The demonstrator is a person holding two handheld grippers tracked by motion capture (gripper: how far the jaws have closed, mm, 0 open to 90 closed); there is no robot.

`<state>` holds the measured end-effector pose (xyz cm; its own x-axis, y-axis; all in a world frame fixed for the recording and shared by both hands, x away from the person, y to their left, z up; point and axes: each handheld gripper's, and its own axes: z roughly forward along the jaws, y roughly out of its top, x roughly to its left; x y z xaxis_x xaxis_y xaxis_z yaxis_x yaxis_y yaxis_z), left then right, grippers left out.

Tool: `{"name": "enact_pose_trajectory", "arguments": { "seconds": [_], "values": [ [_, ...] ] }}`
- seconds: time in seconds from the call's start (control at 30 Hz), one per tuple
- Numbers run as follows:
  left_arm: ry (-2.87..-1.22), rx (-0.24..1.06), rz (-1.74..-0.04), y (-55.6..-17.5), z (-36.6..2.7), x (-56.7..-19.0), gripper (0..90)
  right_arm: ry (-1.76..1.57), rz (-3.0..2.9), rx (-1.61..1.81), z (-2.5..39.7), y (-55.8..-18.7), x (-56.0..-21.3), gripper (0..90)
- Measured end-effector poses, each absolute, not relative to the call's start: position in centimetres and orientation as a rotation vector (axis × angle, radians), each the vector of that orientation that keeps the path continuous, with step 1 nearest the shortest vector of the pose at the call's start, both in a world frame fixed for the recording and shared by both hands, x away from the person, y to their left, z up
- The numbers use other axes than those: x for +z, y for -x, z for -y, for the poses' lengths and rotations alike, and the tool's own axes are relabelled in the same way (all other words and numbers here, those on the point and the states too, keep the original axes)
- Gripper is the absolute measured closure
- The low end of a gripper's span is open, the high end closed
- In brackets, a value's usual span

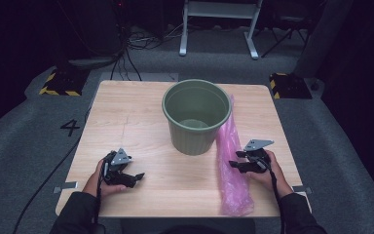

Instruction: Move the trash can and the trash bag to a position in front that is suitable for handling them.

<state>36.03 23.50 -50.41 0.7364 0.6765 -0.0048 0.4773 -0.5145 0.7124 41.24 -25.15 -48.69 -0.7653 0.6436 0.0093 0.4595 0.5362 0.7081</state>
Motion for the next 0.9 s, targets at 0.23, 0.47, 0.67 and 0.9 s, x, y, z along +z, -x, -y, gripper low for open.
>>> {"name": "enact_pose_trajectory", "arguments": {
  "seconds": [0.23, 0.47, 0.67, 0.9],
  "values": [
    [-2.214, 0.355, -0.865, -36.0, -23.5, -50.4, 15.2, -0.991, -2.355, 1.166, 26.1, -42.9, -45.8, 23.5],
    [-2.214, 0.355, -0.866, -36.0, -23.5, -50.4, 15.2, -0.974, -2.337, 1.093, 25.0, -45.9, -45.7, 20.5],
    [-2.214, 0.355, -0.865, -36.0, -23.5, -50.4, 15.2, -0.983, -2.337, 1.025, 24.5, -47.3, -47.2, 21.9],
    [-2.214, 0.355, -0.866, -36.0, -23.5, -50.4, 15.2, -1.061, -2.316, 1.072, 24.3, -48.4, -48.6, 21.3]
  ]
}}
